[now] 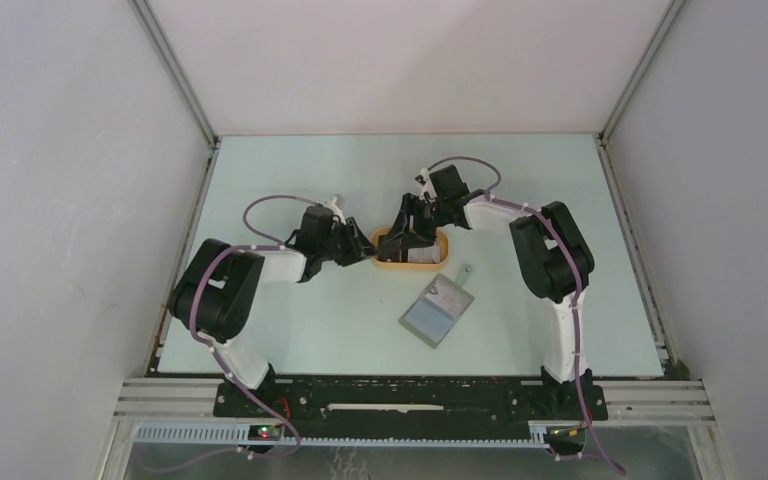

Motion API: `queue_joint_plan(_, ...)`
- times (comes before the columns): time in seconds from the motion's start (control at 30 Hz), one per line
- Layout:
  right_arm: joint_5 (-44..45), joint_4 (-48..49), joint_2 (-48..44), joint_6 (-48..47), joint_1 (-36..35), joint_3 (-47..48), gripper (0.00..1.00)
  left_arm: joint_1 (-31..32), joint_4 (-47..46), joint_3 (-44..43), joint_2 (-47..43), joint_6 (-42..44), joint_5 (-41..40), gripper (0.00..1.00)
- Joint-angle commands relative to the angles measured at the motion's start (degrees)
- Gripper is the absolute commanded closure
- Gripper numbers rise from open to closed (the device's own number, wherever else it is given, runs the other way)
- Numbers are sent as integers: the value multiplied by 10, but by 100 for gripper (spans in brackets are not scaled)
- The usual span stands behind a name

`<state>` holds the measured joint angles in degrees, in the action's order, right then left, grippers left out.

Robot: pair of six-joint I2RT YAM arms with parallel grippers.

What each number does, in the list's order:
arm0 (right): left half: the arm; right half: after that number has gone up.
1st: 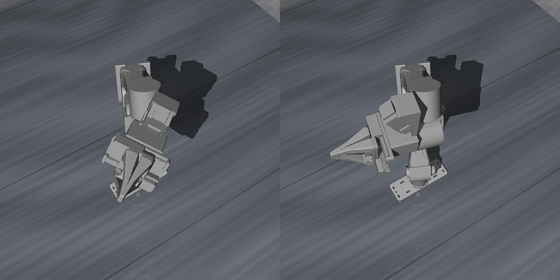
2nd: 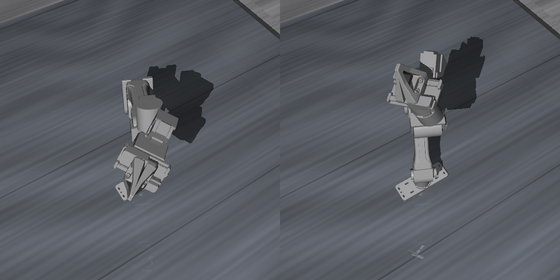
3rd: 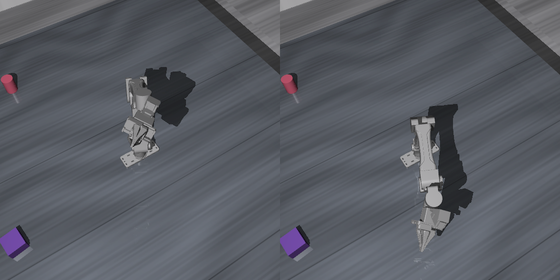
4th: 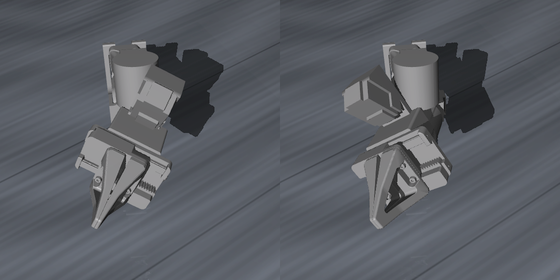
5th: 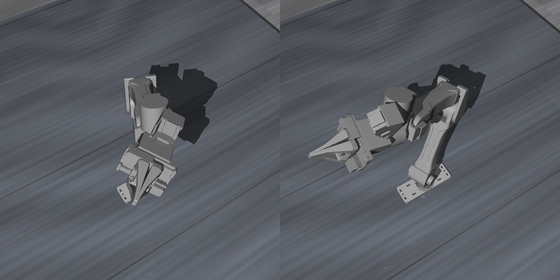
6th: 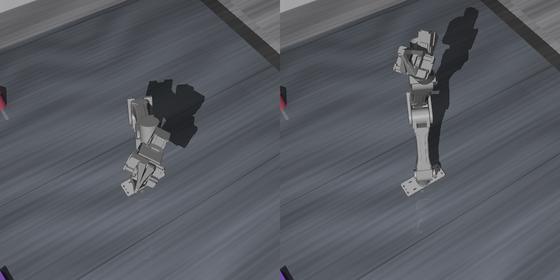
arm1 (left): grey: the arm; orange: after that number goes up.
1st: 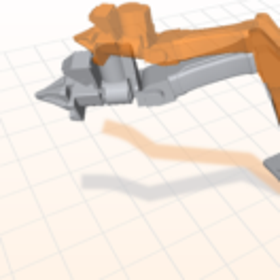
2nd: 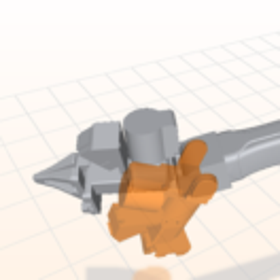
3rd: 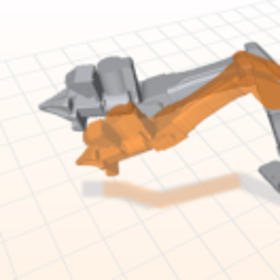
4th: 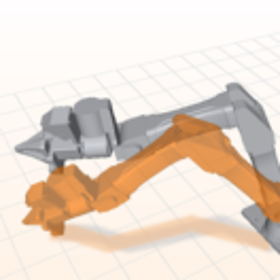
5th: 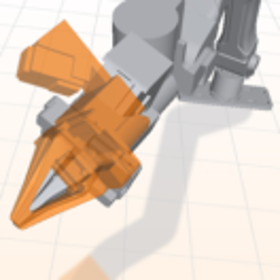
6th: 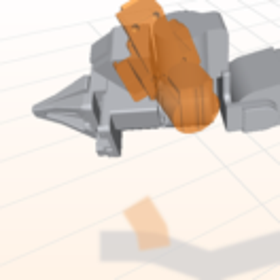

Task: Put the credit cards into the card holder
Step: Pick up the credit card from the storage box.

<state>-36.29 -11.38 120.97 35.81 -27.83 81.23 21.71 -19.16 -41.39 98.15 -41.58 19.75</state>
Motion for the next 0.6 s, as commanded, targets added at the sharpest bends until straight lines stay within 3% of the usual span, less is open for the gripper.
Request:
queue_joint_plan(0.0, -58, 43, -27, 35, -5, -7, 36, 1, -13, -32, 4, 1, 19, 61)
queue_joint_plan(0.57, -113, 92, -30, 66, -3, -18, 37, 1, -12, -34, 5, 0, 21, 61)
